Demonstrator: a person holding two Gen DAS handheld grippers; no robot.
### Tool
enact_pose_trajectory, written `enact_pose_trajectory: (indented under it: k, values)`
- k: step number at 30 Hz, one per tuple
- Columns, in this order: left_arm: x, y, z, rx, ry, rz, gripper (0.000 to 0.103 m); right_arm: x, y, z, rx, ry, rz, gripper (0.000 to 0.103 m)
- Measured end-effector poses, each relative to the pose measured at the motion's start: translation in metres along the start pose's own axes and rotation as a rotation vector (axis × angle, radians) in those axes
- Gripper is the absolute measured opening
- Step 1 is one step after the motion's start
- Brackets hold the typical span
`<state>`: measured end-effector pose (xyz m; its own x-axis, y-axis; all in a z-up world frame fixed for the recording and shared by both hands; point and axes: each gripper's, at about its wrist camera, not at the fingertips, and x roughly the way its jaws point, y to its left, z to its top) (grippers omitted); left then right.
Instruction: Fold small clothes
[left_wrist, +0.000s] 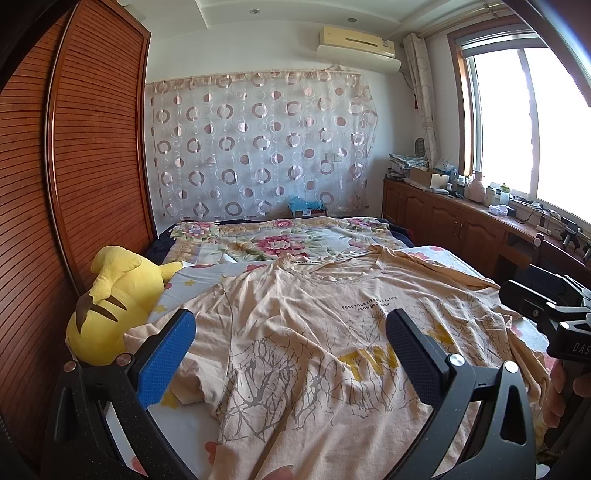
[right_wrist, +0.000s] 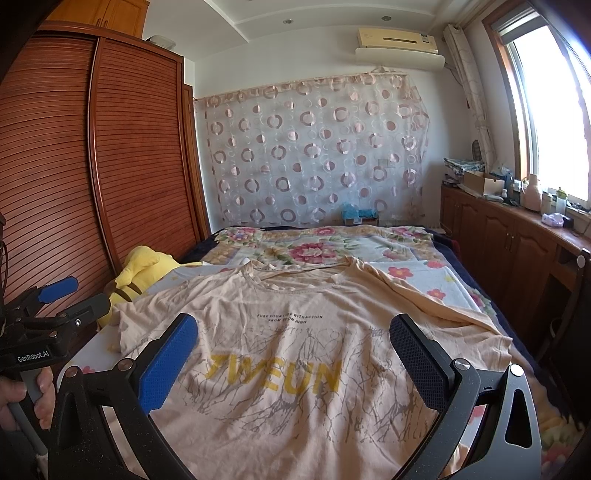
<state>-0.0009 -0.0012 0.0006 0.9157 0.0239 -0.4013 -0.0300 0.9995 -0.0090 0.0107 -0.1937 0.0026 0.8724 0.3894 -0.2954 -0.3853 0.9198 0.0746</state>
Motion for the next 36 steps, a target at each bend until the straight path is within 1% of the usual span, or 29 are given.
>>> enact_pose_trajectory:
  k: [20,24,27,29,36]
  values:
    - [0.001,0.001,-0.001,0.001,0.005,-0.002,0.103,0.001,0.001,-0.001,0.004,0.006,0.005,0.103]
    - [0.006,0.021,-0.010,-0.012,0.030,0.002,0.103,0.008,0.002,-0.002,0.002,0.026,0.020,0.103]
    - [0.016,0.036,-0.017,-0.031,0.065,0.008,0.103,0.014,0.004,-0.005,-0.002,0.043,0.032,0.103]
    - [0.021,0.053,-0.024,-0.039,0.085,0.023,0.103,0.016,0.002,-0.006,-0.001,0.056,0.040,0.103]
    - [0.027,0.078,-0.030,-0.053,0.116,0.044,0.103,0.027,0.006,-0.007,-0.012,0.086,0.063,0.103]
